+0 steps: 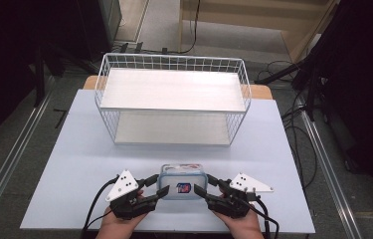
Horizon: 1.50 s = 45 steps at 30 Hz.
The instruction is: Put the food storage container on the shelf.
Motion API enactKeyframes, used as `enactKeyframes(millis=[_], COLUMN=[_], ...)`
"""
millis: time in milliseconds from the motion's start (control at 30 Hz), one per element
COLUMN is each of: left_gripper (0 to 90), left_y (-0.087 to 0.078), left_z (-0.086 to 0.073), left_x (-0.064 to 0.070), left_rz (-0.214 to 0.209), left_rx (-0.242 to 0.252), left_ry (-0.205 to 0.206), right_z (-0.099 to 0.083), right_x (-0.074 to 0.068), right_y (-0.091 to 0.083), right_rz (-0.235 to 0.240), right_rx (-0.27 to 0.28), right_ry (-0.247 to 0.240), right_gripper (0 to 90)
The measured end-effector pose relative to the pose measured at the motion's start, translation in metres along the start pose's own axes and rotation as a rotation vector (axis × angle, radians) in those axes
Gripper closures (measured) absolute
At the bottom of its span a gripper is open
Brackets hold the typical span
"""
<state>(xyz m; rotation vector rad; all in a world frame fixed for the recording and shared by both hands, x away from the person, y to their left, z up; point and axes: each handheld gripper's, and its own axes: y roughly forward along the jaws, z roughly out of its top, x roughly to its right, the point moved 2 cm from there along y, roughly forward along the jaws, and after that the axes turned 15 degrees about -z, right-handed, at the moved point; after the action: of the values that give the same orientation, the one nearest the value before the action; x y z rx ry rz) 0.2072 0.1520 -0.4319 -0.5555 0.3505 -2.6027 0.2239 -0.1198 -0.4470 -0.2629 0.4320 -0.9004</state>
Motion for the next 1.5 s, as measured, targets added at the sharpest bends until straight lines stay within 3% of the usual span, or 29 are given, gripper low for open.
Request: enactKeyframes(millis=[333,633,1500], left_gripper=[51.3,51.0,49.7], left_y=[-0.002,-0.002,-0.004], left_z=[0.010,0.029,0.081], left_x=[0.000,-0.005,-0.012], left_rz=[0.005,0.017,0.036], left_rx=[0.015,0.062,0.117], left_ry=[0.025,0.044,0.110], right_z=[0.006,0.028,0.078], right_x=[-0.001,0.000,0.001], right_y=[-0.002,0.000,0.001], right_rz=[-0.003,-0.022,-0.046], right_rx=[0.023,0.072,0.150], right_ry=[-0.005,-0.002,-0.031], right_gripper=[48.5,48.0,48.0])
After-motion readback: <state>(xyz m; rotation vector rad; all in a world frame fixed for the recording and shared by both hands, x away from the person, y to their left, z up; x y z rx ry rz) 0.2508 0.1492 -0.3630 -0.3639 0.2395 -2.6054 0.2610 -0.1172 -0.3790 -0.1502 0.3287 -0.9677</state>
